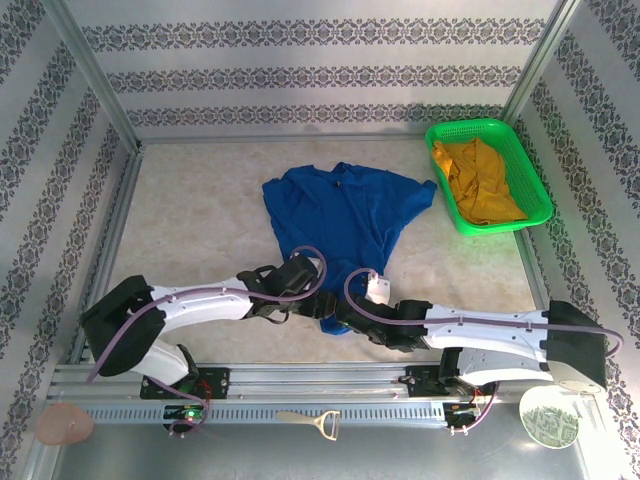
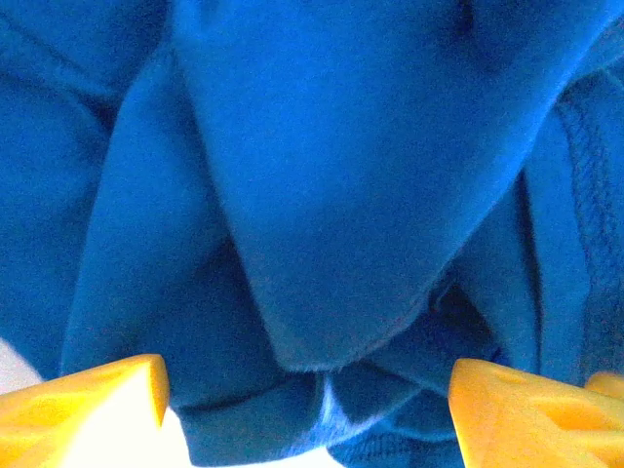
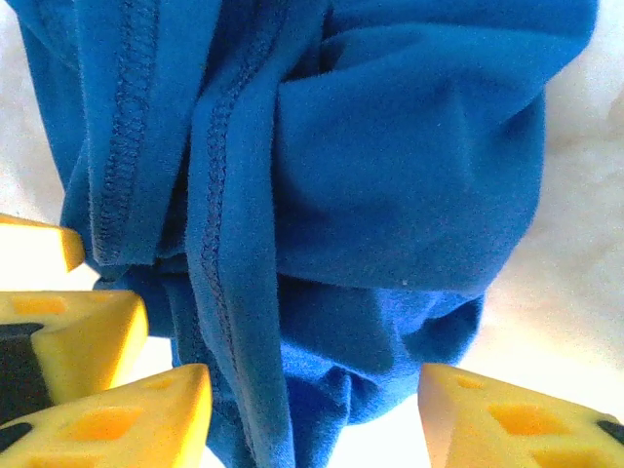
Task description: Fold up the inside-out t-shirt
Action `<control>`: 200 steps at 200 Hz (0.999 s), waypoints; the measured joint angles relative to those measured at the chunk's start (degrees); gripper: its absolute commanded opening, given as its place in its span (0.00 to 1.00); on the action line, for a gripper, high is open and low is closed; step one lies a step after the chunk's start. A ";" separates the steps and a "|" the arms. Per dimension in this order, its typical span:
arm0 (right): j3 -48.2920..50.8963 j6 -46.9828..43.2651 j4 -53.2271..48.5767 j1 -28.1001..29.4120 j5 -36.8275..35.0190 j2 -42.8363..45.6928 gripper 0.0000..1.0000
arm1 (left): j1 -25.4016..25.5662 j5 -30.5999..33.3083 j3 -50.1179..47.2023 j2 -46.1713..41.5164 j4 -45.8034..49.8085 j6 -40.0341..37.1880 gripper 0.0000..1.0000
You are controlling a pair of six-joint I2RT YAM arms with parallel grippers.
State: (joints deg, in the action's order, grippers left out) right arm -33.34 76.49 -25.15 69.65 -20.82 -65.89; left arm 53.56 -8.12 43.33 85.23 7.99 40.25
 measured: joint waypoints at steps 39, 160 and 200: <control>0.15 0.26 2.10 -0.52 1.14 -2.12 0.04 | -0.04 1.40 0.90 3.28 -2.25 -0.92 0.39; -17.14 -10.99 -20.31 -20.37 2.12 26.34 0.00 | -17.07 3.61 17.00 -25.20 14.99 -6.93 0.00; -30.27 -18.84 -24.90 -23.06 4.46 21.11 0.00 | -20.68 -2.01 28.02 -26.49 24.37 -10.43 0.00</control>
State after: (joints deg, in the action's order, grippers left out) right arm -63.61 57.65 -50.04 46.59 -16.36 -44.77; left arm 32.88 -10.13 71.35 58.74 32.36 29.82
